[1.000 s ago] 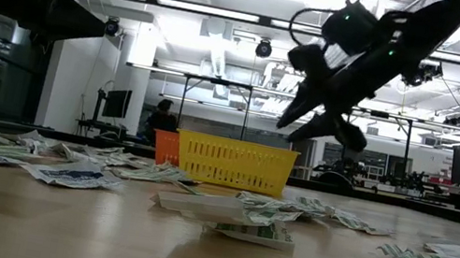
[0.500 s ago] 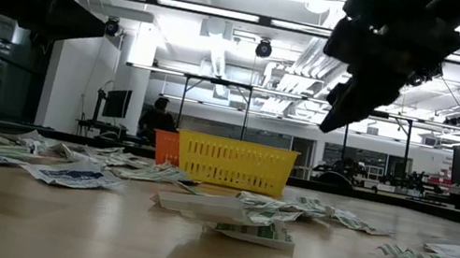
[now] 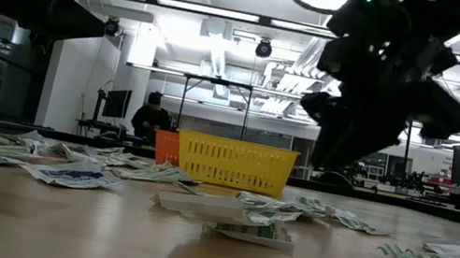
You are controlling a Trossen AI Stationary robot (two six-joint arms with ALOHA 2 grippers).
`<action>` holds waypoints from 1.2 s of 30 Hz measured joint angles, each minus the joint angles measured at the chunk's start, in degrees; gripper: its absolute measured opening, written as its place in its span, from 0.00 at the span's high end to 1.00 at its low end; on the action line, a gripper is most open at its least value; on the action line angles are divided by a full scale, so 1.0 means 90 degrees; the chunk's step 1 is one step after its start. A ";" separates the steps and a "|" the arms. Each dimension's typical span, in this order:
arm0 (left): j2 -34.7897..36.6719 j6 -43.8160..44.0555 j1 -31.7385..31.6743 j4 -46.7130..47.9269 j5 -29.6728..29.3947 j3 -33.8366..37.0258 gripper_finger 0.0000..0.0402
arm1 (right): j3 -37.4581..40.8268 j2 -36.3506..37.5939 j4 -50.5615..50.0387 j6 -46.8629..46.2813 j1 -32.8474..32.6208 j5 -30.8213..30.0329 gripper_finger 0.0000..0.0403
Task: Pick & Place First Aid Supplies
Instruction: Put the towelette pack into the top yellow bin
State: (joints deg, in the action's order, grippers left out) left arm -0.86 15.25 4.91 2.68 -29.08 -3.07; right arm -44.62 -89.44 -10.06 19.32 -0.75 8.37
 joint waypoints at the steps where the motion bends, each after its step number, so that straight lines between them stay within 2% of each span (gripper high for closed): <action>1: -0.0001 0.0000 -0.0002 0.0000 0.0000 -0.0001 0.82 | 0.0000 -0.0093 0.0126 0.0017 -0.0010 -0.0065 0.73; 8: -0.0002 0.0001 -0.0002 0.0000 0.0002 -0.0002 0.82 | 0.0000 -0.0641 0.0530 0.0048 -0.0053 -0.0174 0.73; 16: -0.0002 0.0001 -0.0002 0.0000 0.0005 0.0000 0.82 | 0.0000 -0.0742 0.0532 0.0441 -0.0143 -0.0152 0.73; 28: -0.0002 0.0001 -0.0002 0.0000 0.0007 0.0000 0.82 | -0.0007 -0.0970 0.0581 0.0426 -0.0143 -0.0116 0.74; 31: -0.0002 0.0001 -0.0002 0.0000 0.0007 0.0000 0.82 | -0.0007 -0.0973 0.0529 0.0419 -0.0143 -0.0101 0.77; 36: -0.0002 0.0001 -0.0002 0.0000 0.0007 0.0000 0.82 | -0.0007 -0.0975 0.0375 0.0392 -0.0143 -0.0067 0.88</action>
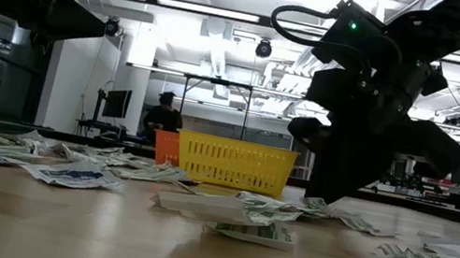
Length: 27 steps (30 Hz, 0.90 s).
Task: Pick & Place First Aid Supplies
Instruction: Put the towelette pack into the top yellow bin
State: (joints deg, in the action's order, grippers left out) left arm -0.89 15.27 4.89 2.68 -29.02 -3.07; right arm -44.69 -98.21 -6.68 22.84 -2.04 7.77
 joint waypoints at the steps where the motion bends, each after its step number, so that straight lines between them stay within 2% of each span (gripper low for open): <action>1: 0.0000 0.0000 0.0000 0.0000 0.0000 -0.0002 0.82 | 0.0000 0.0000 -0.0036 -0.0053 0.0000 0.0005 0.90; 6: 0.0002 -0.0002 0.0000 0.0000 0.0000 0.0000 0.82 | -0.0005 0.0000 -0.0209 -0.0319 0.0002 -0.0007 0.99; 11: 0.0002 0.0000 0.0000 0.0000 0.0000 -0.0002 0.82 | 0.0002 0.0107 -0.0395 -0.1059 -0.0002 -0.0056 1.00; 19: 0.0000 0.0000 0.0002 0.0000 0.0000 0.0000 0.82 | 0.0027 0.0858 -0.1191 -0.1867 -0.0085 -0.0107 1.00; 27: 0.0001 -0.0002 0.0000 0.0000 0.0000 0.0000 0.82 | -0.0218 0.1579 -0.2106 -0.2217 -0.0083 -0.0116 1.00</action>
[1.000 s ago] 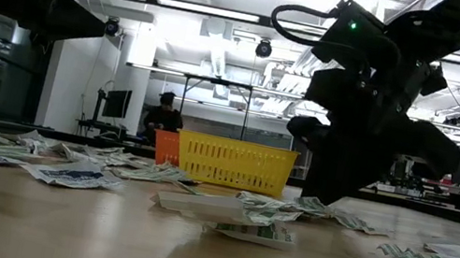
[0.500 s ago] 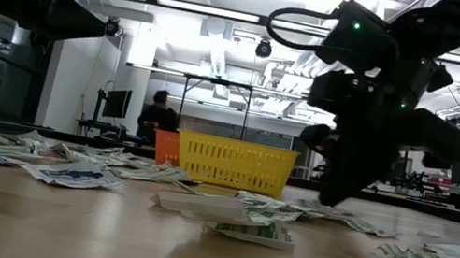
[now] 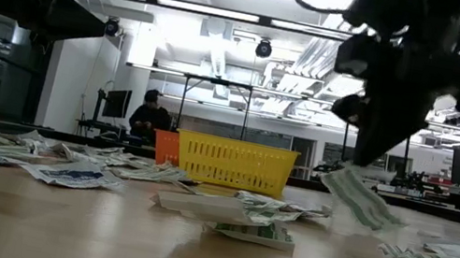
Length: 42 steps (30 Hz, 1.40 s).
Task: Pick & Place First Aid Supplies
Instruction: Put the towelette pack into the top yellow bin
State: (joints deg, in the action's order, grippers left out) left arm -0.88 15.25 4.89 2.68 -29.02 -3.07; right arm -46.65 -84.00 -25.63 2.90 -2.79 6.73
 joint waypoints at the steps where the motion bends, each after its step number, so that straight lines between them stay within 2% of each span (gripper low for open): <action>1: 0.0001 0.0000 0.0001 0.0000 0.0000 -0.0002 0.82 | -0.0099 0.0052 -0.0200 -0.0006 0.0000 -0.0054 1.00; 7: 0.0002 0.0000 0.0001 0.0000 0.0000 0.0000 0.82 | -0.0956 0.0131 -0.1247 -0.0012 0.0218 -0.0456 1.00; 13: 0.0000 0.0001 0.0000 0.0000 -0.0002 -0.0002 0.82 | -0.1701 0.0133 -0.1572 -0.0212 0.0626 -0.0910 1.00; 19: 0.0001 0.0002 0.0000 0.0000 -0.0002 -0.0002 0.82 | -0.2029 0.0004 -0.1437 -0.0508 0.1044 -0.1403 1.00; 27: -0.0001 -0.0001 0.0001 0.0000 -0.0002 -0.0001 0.82 | -0.2033 -0.0397 -0.0574 -0.0801 0.1582 -0.1997 1.00; 33: 0.0000 0.0002 0.0002 0.0000 -0.0005 0.0000 0.82 | -0.2033 -0.0843 -0.0062 -0.1252 0.1941 -0.2133 1.00; 42: -0.0001 0.0002 0.0000 0.0000 -0.0005 -0.0002 0.82 | -0.2031 -0.1363 0.0236 -0.2012 0.2316 -0.1836 1.00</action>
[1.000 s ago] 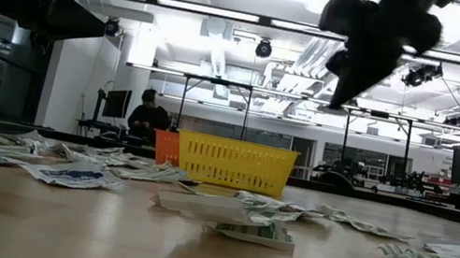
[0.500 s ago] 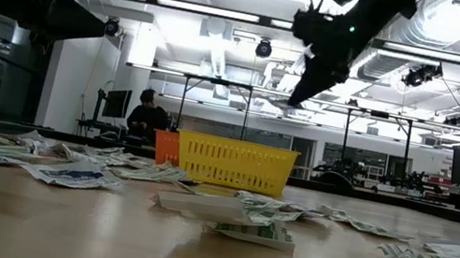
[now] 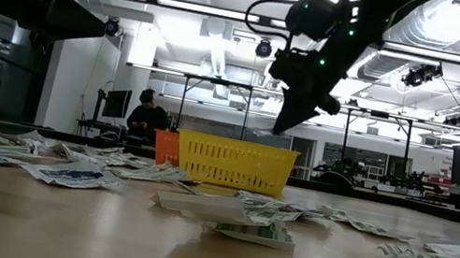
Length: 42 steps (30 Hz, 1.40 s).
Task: Pick & Place First Aid Supplies
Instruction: Put the towelette pack into the top yellow bin, then put the bandage into the bottom orange bin
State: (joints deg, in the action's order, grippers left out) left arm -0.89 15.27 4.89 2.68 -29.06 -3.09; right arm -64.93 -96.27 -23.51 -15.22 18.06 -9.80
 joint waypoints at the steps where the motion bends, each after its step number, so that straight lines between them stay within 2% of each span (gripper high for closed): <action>1: 0.0002 0.0000 0.0000 0.0000 0.0001 0.0001 0.82 | 0.0000 -0.0041 0.0067 -0.0024 0.0027 0.0070 1.00; 7: 0.0001 0.0000 0.0002 0.0000 -0.0016 0.0001 0.82 | 0.0001 -0.0299 0.0360 -0.0213 0.0170 0.0220 1.00; 17: 0.0001 -0.0002 0.0002 -0.0001 -0.1372 0.0002 0.82 | 0.0001 -0.0526 0.0604 -0.0313 0.0509 0.0302 1.00; 24: 0.0002 -0.0002 0.0001 -0.0005 -0.1562 0.0002 0.82 | 0.0001 -0.0531 0.0597 -0.0150 0.0508 0.0453 0.98; 27: 0.0002 -0.0002 0.0002 -0.0007 -0.1552 0.0002 0.82 | 0.0001 -0.0531 0.0600 -0.0142 0.0534 0.0584 0.92; 36: 0.0000 -0.0001 0.0000 -0.0009 -0.1549 0.0002 0.82 | 0.0008 -0.0389 0.0583 -0.0142 0.0531 0.1309 0.65; 42: 0.0002 0.0000 0.0001 -0.0010 -0.1542 0.0002 0.82 | 0.0009 0.0039 0.0286 0.0458 0.0297 0.2167 0.57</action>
State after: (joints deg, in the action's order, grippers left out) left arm -0.87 15.26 4.89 2.59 -42.94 -3.07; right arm -64.86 -95.92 -20.94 -11.09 20.73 9.70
